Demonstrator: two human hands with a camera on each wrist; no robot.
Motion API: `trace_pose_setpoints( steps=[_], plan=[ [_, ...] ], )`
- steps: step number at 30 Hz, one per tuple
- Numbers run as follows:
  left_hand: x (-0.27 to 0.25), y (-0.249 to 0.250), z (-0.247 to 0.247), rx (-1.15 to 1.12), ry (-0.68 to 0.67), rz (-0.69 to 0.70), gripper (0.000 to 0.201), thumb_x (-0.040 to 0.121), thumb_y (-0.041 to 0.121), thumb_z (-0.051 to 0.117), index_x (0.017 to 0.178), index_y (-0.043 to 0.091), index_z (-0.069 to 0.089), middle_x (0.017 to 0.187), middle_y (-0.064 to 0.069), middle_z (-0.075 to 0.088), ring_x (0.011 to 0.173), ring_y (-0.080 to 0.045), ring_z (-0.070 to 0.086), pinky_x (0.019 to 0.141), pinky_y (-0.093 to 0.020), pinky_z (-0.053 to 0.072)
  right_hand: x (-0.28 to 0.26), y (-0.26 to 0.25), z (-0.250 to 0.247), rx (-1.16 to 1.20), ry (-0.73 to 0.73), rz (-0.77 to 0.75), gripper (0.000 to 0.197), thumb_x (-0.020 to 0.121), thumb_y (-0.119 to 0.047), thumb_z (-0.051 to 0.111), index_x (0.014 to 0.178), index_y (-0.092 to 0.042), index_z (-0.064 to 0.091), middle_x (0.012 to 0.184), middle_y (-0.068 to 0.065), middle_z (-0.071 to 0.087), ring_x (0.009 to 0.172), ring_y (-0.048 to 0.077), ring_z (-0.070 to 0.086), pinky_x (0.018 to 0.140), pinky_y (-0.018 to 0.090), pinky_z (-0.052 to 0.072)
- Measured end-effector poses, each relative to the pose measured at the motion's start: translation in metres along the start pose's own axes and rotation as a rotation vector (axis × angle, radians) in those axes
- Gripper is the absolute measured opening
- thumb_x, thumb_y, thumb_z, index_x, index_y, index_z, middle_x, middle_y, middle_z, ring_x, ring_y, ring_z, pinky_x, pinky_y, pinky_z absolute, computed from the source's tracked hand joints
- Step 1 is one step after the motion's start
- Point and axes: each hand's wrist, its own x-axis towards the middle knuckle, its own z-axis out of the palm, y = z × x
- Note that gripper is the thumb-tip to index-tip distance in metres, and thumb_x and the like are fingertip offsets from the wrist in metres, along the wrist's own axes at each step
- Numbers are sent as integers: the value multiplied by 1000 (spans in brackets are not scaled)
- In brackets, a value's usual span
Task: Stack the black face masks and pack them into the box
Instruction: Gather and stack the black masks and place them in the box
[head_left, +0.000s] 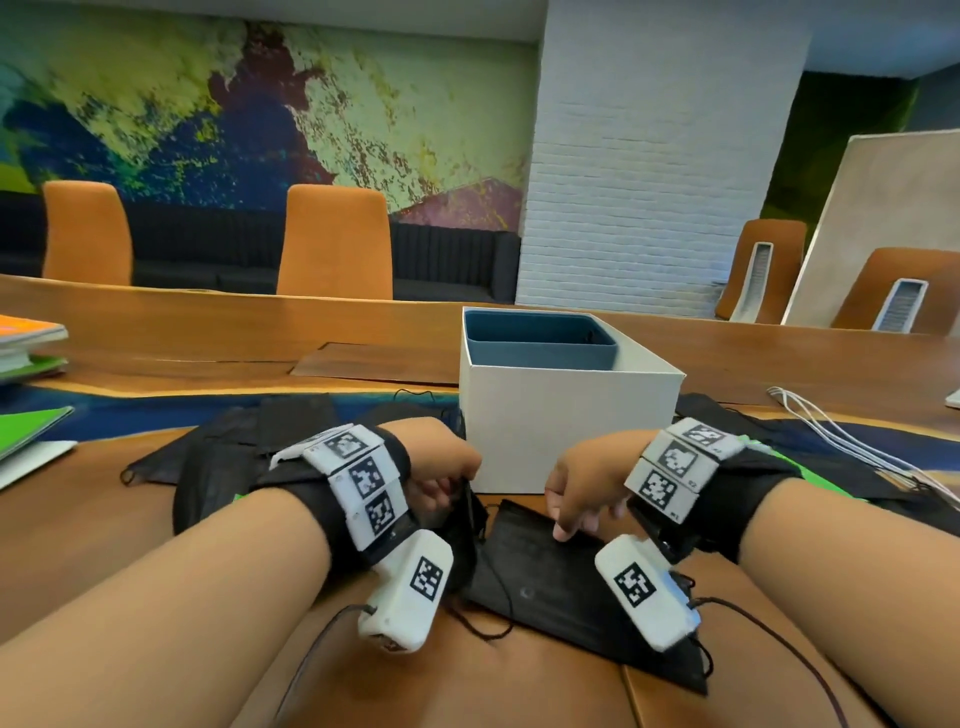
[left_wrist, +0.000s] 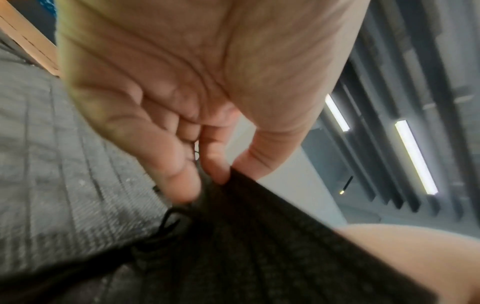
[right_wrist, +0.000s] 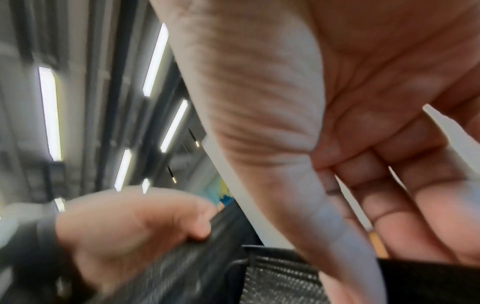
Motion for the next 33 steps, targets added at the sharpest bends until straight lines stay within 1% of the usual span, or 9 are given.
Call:
trace_pose_setpoints(
  steps=[5, 11, 14, 17, 20, 24, 27, 30, 33],
  plan=[
    [-25, -15, -28, -282, 142, 317, 26, 89, 8, 52, 65, 14, 46, 66, -1, 50, 60, -14, 51, 49, -23, 48, -46, 23, -29, 222, 252, -221, 14, 87, -23, 66, 77, -22, 56, 74, -5, 62, 71, 7, 57, 64, 22, 47],
    [-31, -18, -51, -811, 279, 582, 38, 91, 0, 45, 60, 19, 34, 53, 6, 43, 48, -7, 44, 44, -15, 38, -56, 35, -34, 970, 540, -466, 17, 87, -11, 66, 76, -18, 55, 60, -5, 57, 57, 7, 53, 57, 22, 41],
    [-24, -26, -44, -954, 270, 575, 35, 93, 0, 43, 65, 20, 37, 64, -1, 39, 50, -10, 41, 42, -16, 39, -41, 26, -21, 1260, 557, -570, 20, 90, -6, 60, 75, -19, 55, 68, -2, 59, 62, 11, 52, 63, 25, 42],
    [-14, -36, -32, -1003, 263, 532, 34, 93, -1, 42, 67, 21, 42, 75, -4, 52, 70, -18, 52, 62, -31, 45, -29, 19, -4, 1363, 569, -590, 20, 93, -4, 53, 79, -18, 52, 71, -3, 64, 68, 10, 57, 67, 27, 46],
    [-11, -41, -24, -1124, 216, 545, 32, 94, -10, 33, 82, 19, 41, 86, -6, 70, 76, -16, 57, 71, -30, 46, -23, 17, 10, 1455, 503, -625, 21, 96, -5, 46, 81, -18, 48, 79, 0, 63, 75, 13, 59, 69, 30, 47],
    [-14, -41, -13, -1150, 179, 531, 32, 96, -10, 29, 104, 19, 40, 90, -9, 68, 74, -17, 67, 60, -30, 58, -20, 14, 15, 1595, 460, -708, 20, 98, -6, 40, 84, -17, 48, 100, 9, 62, 94, 21, 59, 88, 42, 48],
    [-14, -39, -3, -1024, 194, 442, 21, 100, 12, 40, 118, 24, 41, 108, -7, 64, 87, -19, 67, 64, -34, 58, -17, 8, 18, 1616, 431, -682, 20, 100, -7, 38, 85, -16, 49, 108, 12, 63, 103, 24, 61, 98, 49, 46],
    [-13, -37, 2, -884, 61, 325, 34, 99, 44, 37, 126, 24, 45, 117, -7, 62, 95, -24, 60, 85, -43, 53, -9, 4, 25, 1594, 405, -596, 19, 100, -7, 39, 86, -15, 49, 111, 14, 62, 108, 26, 59, 101, 50, 44],
    [-12, -38, 6, -701, 18, 359, 29, 95, 35, 52, 121, 23, 49, 106, -7, 67, 82, -16, 64, 80, -33, 54, -2, 2, 31, 1572, 398, -527, 16, 100, -8, 40, 88, -14, 48, 114, 19, 58, 112, 29, 56, 105, 52, 41]
  ],
)
